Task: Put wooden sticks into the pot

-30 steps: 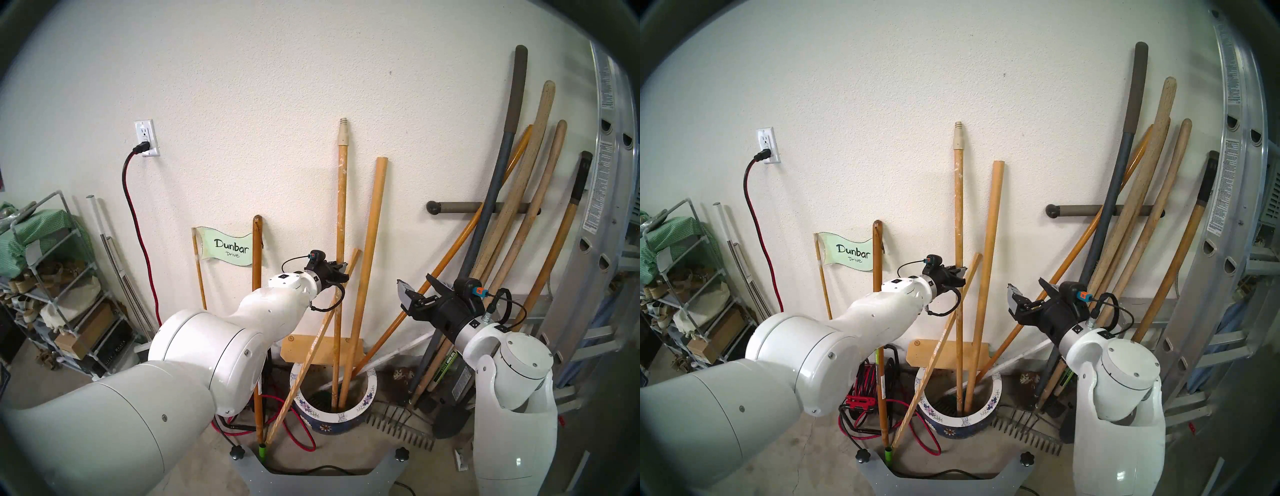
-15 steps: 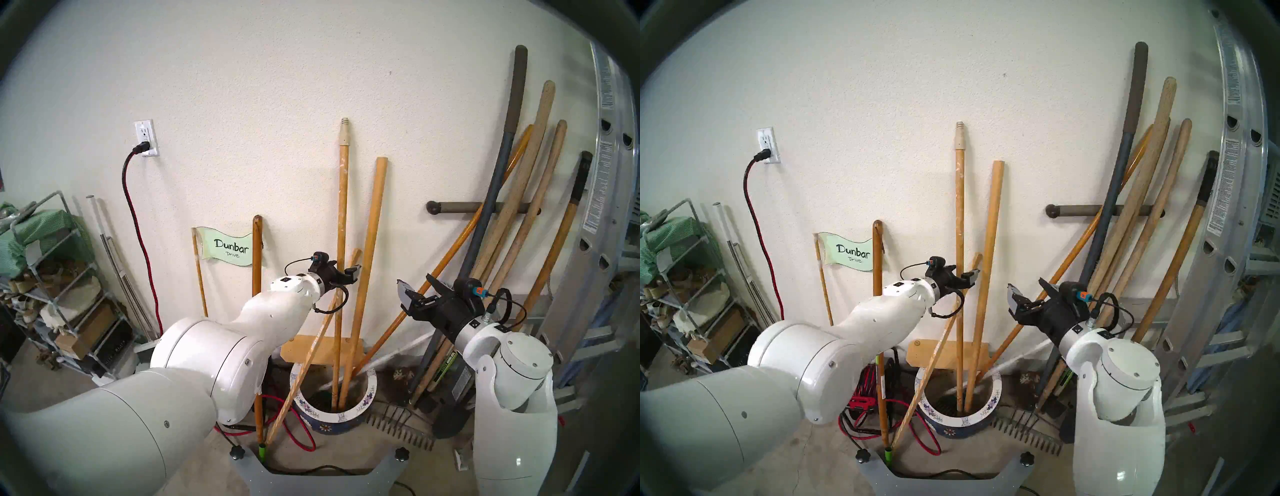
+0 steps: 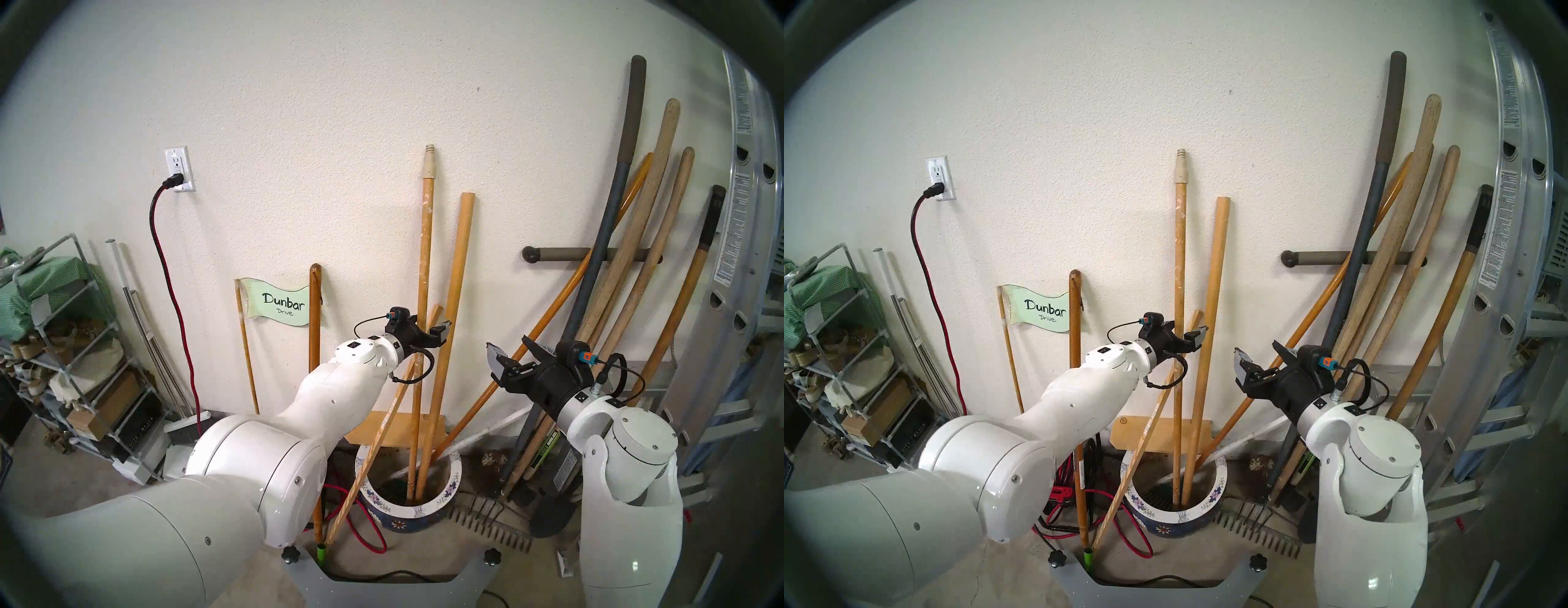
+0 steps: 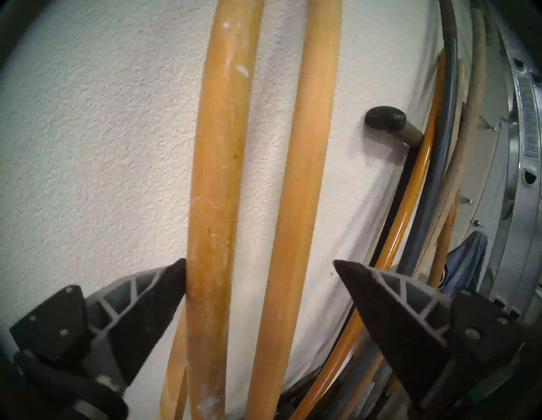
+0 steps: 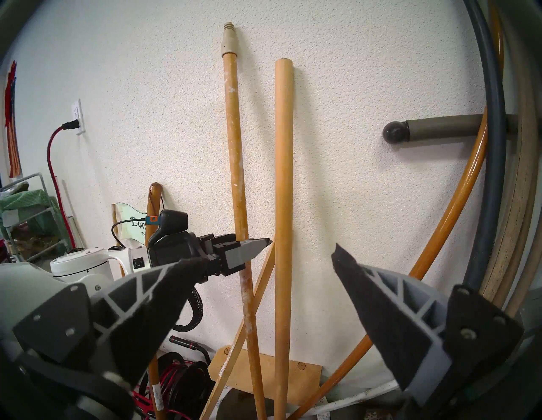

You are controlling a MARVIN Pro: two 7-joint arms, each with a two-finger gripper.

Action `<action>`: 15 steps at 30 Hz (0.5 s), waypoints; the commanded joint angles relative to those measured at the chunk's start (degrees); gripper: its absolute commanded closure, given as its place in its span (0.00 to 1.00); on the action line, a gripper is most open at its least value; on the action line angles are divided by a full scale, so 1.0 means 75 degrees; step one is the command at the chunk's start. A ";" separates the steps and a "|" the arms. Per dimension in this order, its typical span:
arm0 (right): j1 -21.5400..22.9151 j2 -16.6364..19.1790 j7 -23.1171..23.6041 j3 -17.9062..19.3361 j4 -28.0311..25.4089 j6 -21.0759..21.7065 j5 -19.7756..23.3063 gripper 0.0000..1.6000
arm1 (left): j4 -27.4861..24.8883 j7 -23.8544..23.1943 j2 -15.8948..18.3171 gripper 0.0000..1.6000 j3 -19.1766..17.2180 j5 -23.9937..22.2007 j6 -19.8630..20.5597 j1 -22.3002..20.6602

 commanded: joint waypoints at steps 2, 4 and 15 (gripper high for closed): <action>0.0000 0.0014 0.0003 0.0001 -0.0005 0.0008 -0.0008 0.00 | -0.1068 0.0052 0.0130 0.00 0.0038 0.0013 0.0040 0.0755; 0.0000 0.0014 0.0003 0.0001 -0.0005 0.0008 -0.0008 0.00 | -0.1249 0.0155 0.0204 0.00 0.0092 0.0094 0.0085 0.0894; 0.0001 0.0015 0.0004 0.0001 -0.0006 0.0010 -0.0008 0.00 | -0.2536 0.0688 0.0430 0.00 0.0128 0.0230 0.0518 0.1668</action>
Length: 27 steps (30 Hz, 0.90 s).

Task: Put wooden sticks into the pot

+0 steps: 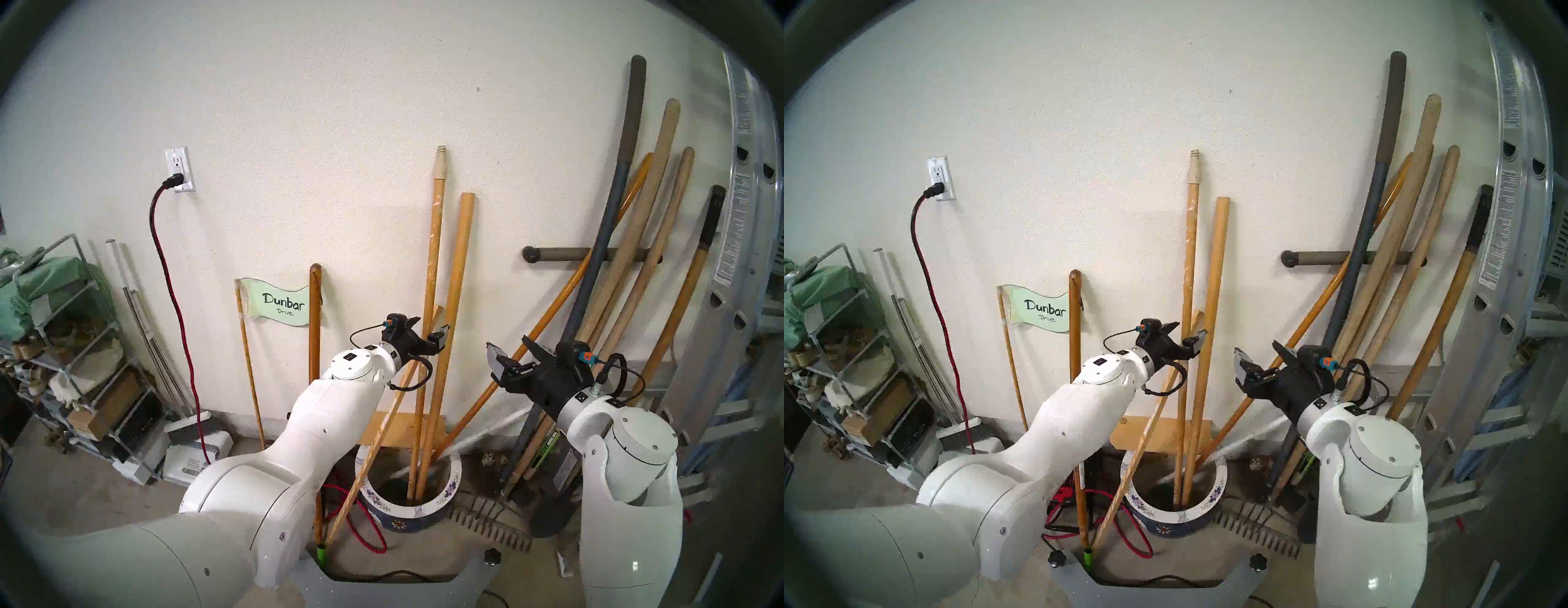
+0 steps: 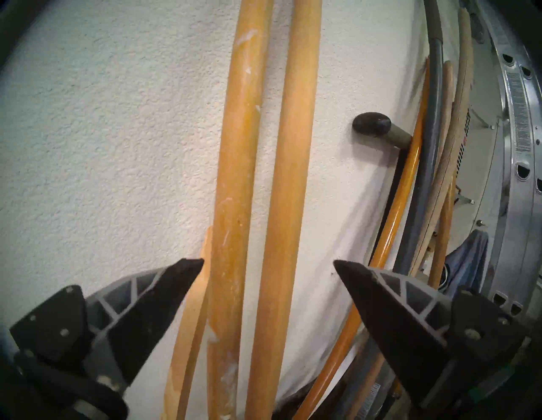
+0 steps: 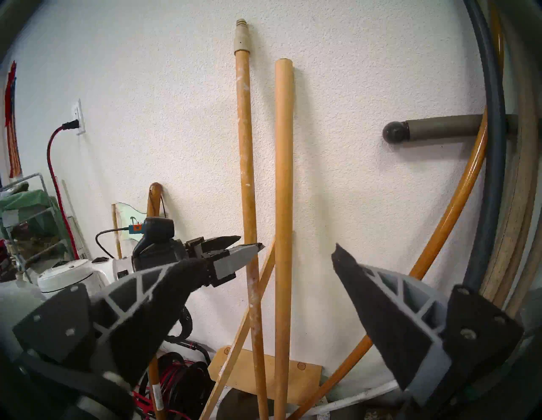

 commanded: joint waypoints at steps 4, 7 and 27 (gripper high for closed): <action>0.0001 0.0015 0.0004 0.0001 -0.0006 0.0011 -0.0009 0.00 | -0.1300 0.0309 0.0118 0.00 -0.0056 -0.0021 0.0341 0.0842; 0.0001 0.0014 0.0004 0.0001 -0.0005 0.0009 -0.0008 0.00 | -0.1667 0.0258 0.0087 0.00 -0.0076 -0.0100 0.0332 0.1057; 0.0000 0.0012 0.0003 0.0002 -0.0004 0.0006 -0.0007 0.00 | -0.4194 0.0132 0.0279 0.00 -0.0098 -0.0338 0.0501 0.2751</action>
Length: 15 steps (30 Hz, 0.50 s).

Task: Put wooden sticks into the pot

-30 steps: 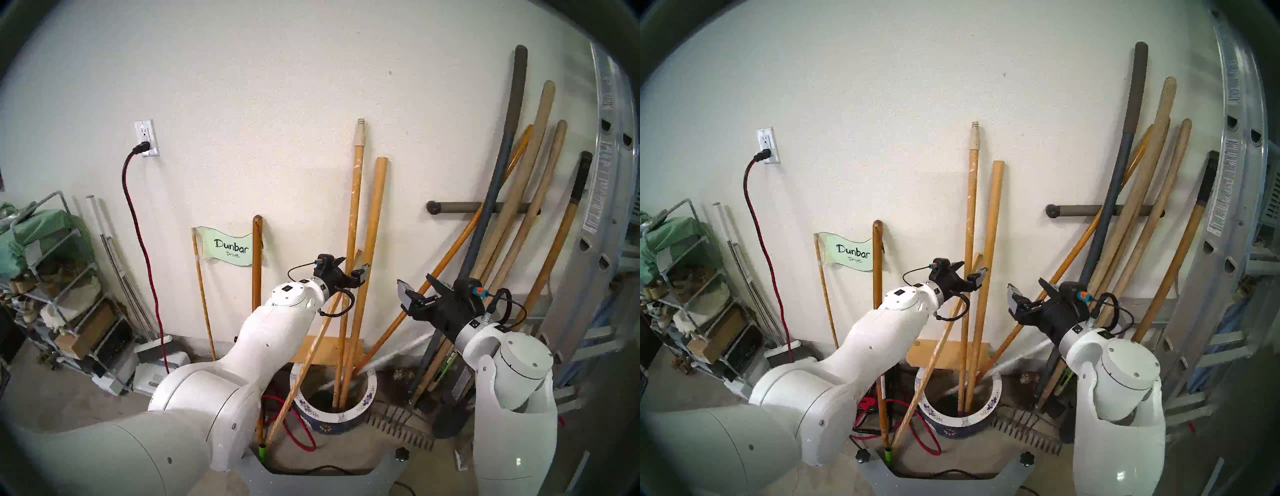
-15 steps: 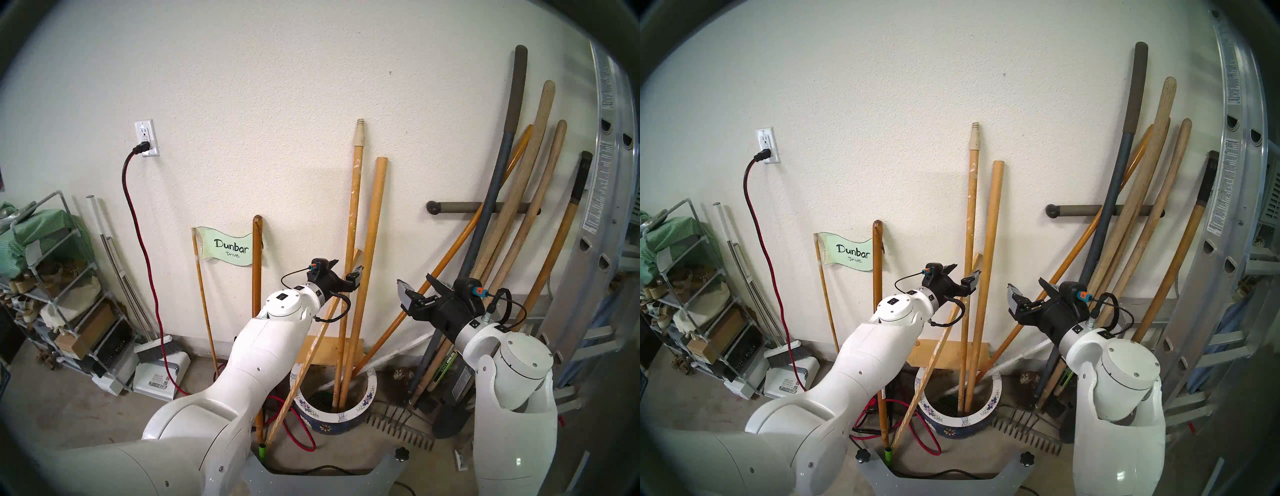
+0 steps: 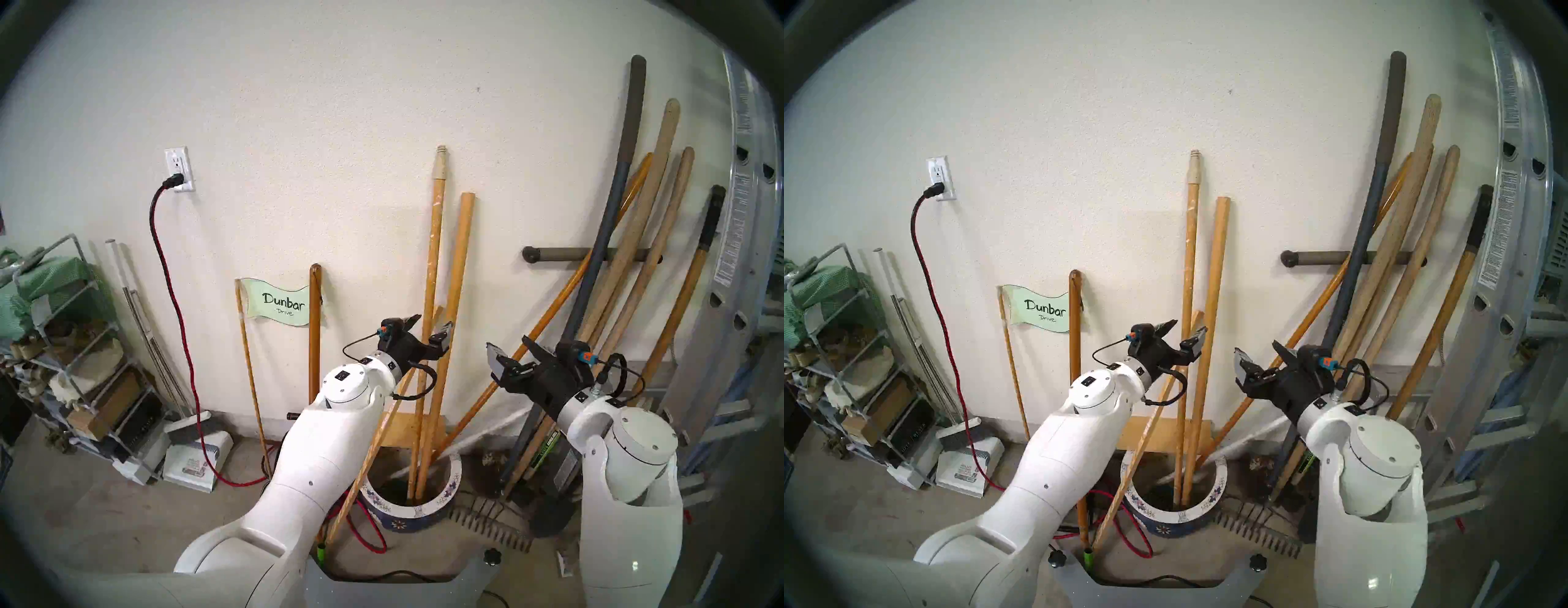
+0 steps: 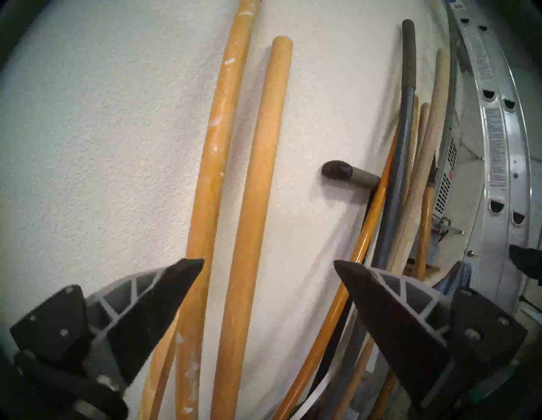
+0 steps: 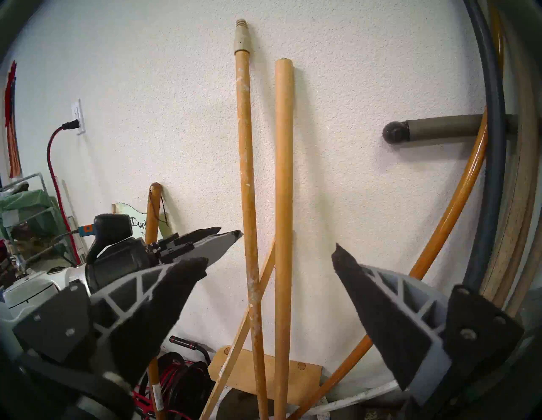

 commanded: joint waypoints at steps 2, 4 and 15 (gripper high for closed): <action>0.0000 0.0012 0.0003 0.0002 -0.0005 0.0006 -0.0007 0.00 | -0.1090 0.0065 0.0209 0.00 0.0049 0.0062 0.0062 0.0862; 0.0000 0.0012 0.0003 0.0002 -0.0005 0.0006 -0.0007 0.00 | -0.1311 0.0100 0.0238 0.00 0.0043 0.0051 0.0111 0.1066; 0.0000 0.0013 0.0003 0.0001 -0.0005 0.0007 -0.0007 0.00 | -0.2548 0.0451 0.0413 0.00 0.0058 0.0142 0.0277 0.1953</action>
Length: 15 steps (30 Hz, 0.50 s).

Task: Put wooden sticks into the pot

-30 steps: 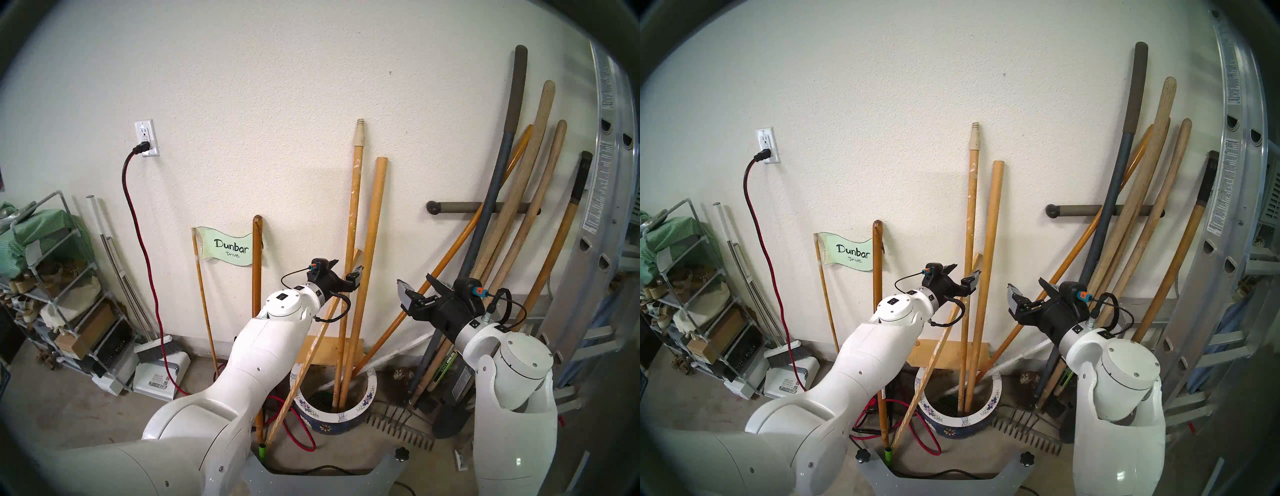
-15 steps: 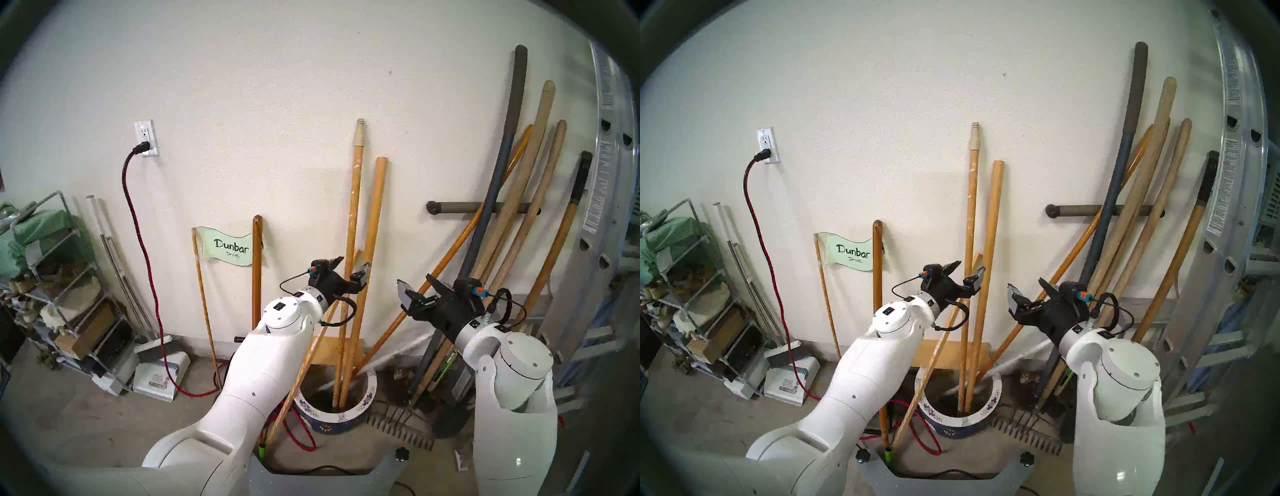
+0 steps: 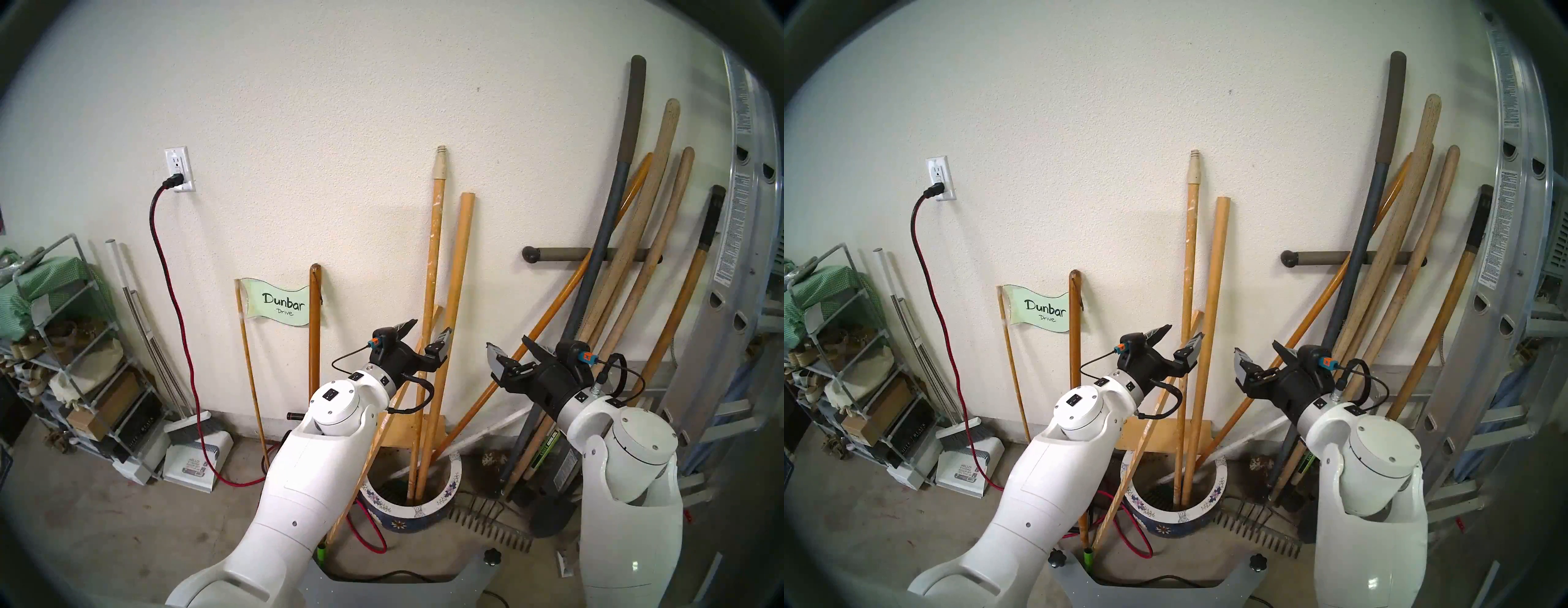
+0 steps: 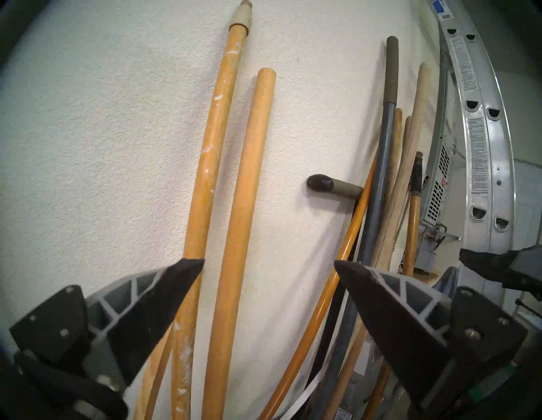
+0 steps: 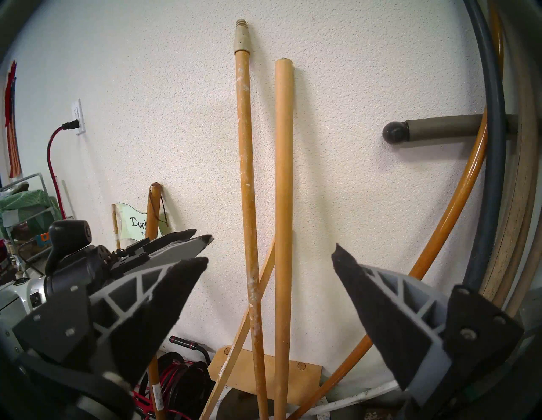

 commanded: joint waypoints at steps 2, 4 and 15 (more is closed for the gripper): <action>0.0001 0.0013 0.0003 0.0001 -0.0005 0.0007 -0.0007 0.00 | -0.1050 0.0289 0.0132 0.00 0.0009 0.0111 0.0064 0.0901; 0.0001 0.0013 0.0003 0.0001 -0.0005 0.0008 -0.0008 0.00 | -0.1237 0.0362 0.0159 0.00 0.0009 0.0150 0.0113 0.1030; 0.0001 0.0014 0.0004 0.0001 -0.0006 0.0009 -0.0008 0.00 | -0.2641 0.1225 0.0563 0.00 0.0035 0.0518 0.0429 0.2126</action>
